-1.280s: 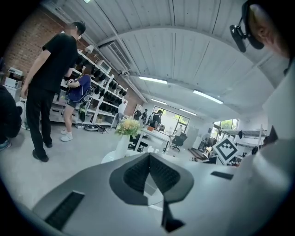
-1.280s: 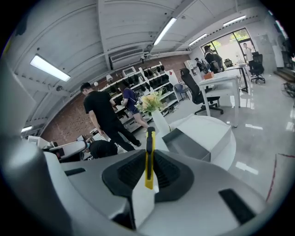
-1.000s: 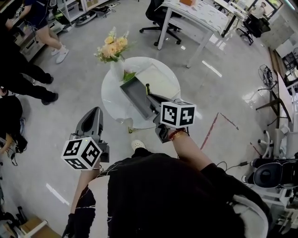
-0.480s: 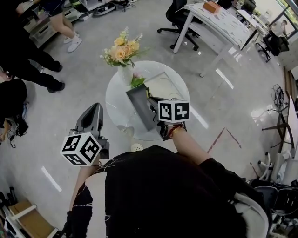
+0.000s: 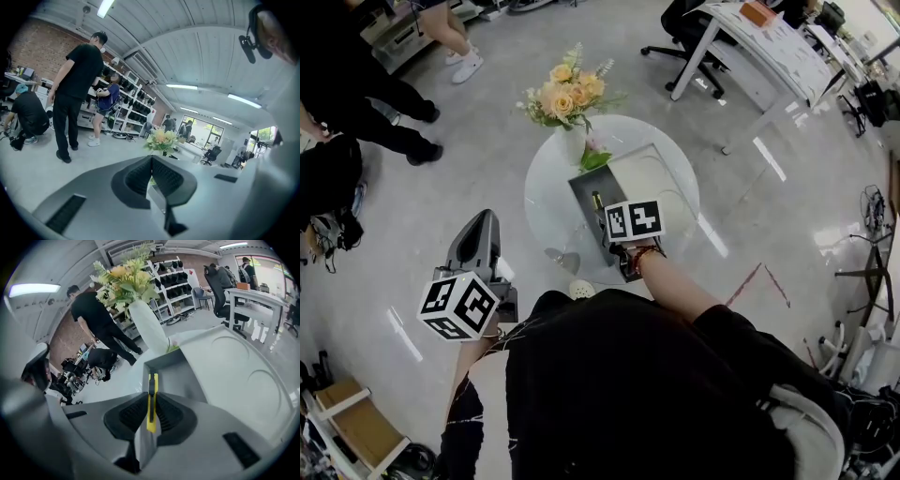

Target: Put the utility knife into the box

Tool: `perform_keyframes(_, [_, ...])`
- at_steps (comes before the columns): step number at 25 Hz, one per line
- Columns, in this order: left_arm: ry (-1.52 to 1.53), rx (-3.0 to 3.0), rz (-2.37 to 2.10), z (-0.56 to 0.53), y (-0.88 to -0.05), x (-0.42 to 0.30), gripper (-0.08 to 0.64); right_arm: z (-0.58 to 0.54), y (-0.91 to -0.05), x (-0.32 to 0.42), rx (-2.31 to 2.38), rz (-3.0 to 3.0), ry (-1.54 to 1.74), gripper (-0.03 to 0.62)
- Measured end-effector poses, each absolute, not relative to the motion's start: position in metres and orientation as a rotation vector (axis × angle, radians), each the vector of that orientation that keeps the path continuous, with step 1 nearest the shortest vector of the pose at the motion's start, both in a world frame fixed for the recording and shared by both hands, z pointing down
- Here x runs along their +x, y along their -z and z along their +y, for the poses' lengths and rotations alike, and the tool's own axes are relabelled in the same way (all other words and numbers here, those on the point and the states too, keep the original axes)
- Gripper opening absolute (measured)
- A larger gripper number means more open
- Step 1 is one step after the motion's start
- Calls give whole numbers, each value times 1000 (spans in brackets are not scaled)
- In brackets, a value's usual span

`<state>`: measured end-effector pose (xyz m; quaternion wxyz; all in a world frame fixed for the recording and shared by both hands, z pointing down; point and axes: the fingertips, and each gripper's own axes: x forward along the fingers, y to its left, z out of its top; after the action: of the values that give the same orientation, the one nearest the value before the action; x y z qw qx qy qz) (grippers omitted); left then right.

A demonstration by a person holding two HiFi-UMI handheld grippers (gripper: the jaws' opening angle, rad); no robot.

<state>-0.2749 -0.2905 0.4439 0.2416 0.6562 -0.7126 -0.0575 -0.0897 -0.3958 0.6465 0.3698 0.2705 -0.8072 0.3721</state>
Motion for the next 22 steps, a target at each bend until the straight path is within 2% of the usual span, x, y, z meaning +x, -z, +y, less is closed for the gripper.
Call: perform_keyframes(22, [129,1688,-2017,-291,-452,-306,11,-410,-708,-74,785,-1796,-921,60])
